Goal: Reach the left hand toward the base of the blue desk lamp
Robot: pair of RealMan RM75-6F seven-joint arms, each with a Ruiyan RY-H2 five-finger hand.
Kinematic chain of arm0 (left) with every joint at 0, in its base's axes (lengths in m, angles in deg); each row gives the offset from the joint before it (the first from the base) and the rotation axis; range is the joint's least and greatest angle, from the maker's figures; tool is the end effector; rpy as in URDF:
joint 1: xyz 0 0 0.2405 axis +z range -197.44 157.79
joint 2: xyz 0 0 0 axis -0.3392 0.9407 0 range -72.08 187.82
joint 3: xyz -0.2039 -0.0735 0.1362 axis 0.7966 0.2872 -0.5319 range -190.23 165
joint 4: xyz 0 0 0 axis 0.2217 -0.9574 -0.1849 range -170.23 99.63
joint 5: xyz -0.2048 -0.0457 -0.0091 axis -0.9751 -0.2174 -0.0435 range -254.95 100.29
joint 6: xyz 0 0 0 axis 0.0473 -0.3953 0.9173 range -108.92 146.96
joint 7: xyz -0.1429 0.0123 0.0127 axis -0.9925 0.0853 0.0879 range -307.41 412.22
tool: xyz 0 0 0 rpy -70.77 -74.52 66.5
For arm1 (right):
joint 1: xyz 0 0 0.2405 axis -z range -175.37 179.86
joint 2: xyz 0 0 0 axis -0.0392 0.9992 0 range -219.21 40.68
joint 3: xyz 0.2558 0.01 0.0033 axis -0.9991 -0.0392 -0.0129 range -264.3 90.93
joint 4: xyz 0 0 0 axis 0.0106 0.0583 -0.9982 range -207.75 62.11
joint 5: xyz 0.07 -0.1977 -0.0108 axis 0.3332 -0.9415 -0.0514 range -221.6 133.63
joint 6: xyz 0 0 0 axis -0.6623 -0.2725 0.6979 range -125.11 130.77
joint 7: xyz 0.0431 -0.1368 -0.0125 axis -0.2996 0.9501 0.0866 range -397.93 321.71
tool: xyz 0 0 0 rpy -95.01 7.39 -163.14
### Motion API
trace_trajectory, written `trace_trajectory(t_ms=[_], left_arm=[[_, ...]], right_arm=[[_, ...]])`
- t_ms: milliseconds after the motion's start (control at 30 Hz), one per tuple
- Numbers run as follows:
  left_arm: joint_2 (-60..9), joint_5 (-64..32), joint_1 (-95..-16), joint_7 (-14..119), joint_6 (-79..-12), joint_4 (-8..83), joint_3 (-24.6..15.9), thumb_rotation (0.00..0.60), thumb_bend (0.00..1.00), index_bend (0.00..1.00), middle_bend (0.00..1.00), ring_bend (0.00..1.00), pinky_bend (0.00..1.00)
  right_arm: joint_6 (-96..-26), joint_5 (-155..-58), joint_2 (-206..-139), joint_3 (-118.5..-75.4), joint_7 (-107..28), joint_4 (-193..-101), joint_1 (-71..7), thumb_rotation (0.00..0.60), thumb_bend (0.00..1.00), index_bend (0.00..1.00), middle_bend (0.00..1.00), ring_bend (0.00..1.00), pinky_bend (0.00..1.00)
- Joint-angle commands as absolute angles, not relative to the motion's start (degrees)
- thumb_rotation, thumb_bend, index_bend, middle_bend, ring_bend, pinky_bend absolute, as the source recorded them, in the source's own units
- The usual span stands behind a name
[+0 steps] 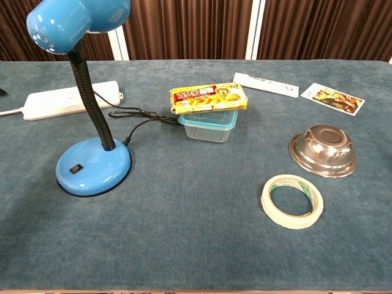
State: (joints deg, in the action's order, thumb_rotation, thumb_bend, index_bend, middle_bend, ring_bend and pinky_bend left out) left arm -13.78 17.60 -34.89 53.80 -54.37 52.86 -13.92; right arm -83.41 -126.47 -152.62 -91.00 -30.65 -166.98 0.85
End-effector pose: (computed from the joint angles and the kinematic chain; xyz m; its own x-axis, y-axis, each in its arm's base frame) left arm -0.2743 0.2102 0.0784 0.4406 0.1965 0.8759 0.8705 -0.3319 -0.3635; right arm -0.3210 -0.1665 0.1699 0.4910 0.0057 0.8712 -0.8667 0.1040 0.4878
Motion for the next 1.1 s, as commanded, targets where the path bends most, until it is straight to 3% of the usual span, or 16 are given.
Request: trace_trajectory(t_ms=[33,533,1100], left_arm=[[-16.3,17.3,-37.7,55.2,-48.0,51.7,-15.7,0.6,0.68,0.14,0.8,0.77,0.83],[-22.6,12.1,-41.0,58.3,-39.0,48.5,-15.8,0.6,0.68,0.13,0.8,0.77,0.83],[-24.6,10.8,-41.2,59.8,-40.4,47.0,-15.9,0.6,0.68,0.13,0.8,0.77,0.83]], right_arm=[[-83.4,-126.5,-152.6,-91.0,-30.6,-167.0,0.8,0.6,0.29,0.14,0.06,0.04,1.0],[-83.2,-126.2,-152.5,-91.0,-30.6,-167.0,0.8,0.6,0.29,0.14,0.06,0.04,1.0],[-83.1,-126.0,-152.5,-91.1,-30.4,-167.0,0.8,0.6,0.29,0.14,0.06,0.04,1.0]])
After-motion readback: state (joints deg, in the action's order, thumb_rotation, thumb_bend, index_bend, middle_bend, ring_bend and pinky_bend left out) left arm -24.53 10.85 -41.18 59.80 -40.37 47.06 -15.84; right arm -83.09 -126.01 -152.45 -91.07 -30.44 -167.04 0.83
